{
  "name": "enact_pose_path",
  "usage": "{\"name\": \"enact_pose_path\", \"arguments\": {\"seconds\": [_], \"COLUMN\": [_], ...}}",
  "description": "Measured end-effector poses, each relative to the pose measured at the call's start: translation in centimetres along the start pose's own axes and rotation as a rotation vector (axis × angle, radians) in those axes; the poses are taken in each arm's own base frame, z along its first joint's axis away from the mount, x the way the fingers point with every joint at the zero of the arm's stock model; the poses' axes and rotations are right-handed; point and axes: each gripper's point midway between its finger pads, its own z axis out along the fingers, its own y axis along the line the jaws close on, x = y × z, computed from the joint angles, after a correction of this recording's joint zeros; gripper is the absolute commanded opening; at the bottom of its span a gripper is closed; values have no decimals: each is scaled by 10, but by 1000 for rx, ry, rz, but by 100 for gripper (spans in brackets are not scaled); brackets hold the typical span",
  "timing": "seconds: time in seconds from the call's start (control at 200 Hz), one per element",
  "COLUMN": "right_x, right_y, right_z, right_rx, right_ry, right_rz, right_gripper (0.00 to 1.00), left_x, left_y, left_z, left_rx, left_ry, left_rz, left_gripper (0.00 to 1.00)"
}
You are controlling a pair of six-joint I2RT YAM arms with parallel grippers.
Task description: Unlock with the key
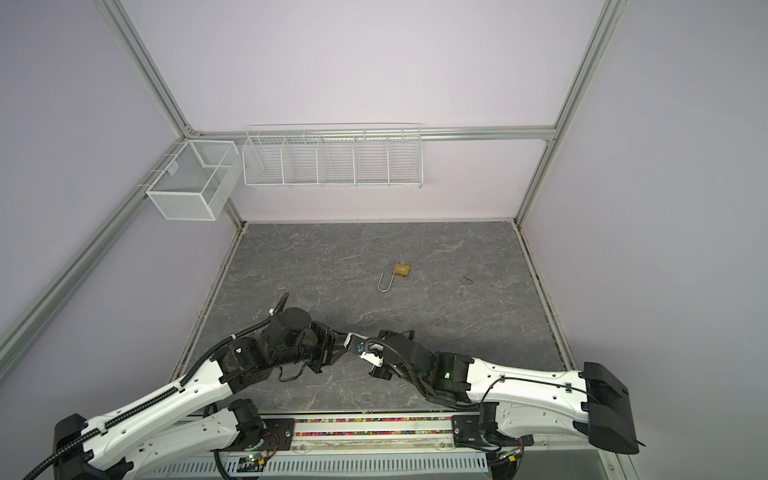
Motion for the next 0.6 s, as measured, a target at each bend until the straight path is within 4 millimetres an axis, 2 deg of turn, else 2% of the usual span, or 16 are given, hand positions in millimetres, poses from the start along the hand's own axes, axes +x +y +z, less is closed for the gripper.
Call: {"name": "enact_pose_path", "arguments": {"seconds": [0.055, 0.085, 0.205, 0.27, 0.355, 0.46, 0.53, 0.6], "right_x": [-3, -4, 1, 5, 11, 23, 37, 53], "right_y": [-7, -13, -45, -59, -66, -58, -45, -30], "right_z": [-9, -13, -25, -29, -32, -30, -25, -23], "right_rx": [13, 16, 25, 10, -45, -144, -219, -275], "right_ry": [-27, -41, -62, -76, -85, -90, -75, -46], "right_rz": [52, 96, 338, 492, 678, 907, 1048, 1165], "right_gripper": [6, 6, 6, 6, 6, 6, 6, 6], "left_x": [-16, -26, -62, -71, -76, -90, -104, -116], "left_y": [5, 6, 0, -5, -17, -14, 3, 25], "left_z": [-3, -6, -27, -39, -44, -22, 2, 16], "left_rx": [23, 39, 86, 48, -42, -276, -478, -637], "left_ry": [-48, -77, -239, -314, -377, -389, -354, -312], "left_rz": [20, 54, 275, 420, 604, 793, 883, 949], "left_gripper": [89, 94, 93, 90, 86, 83, 80, 79]}}
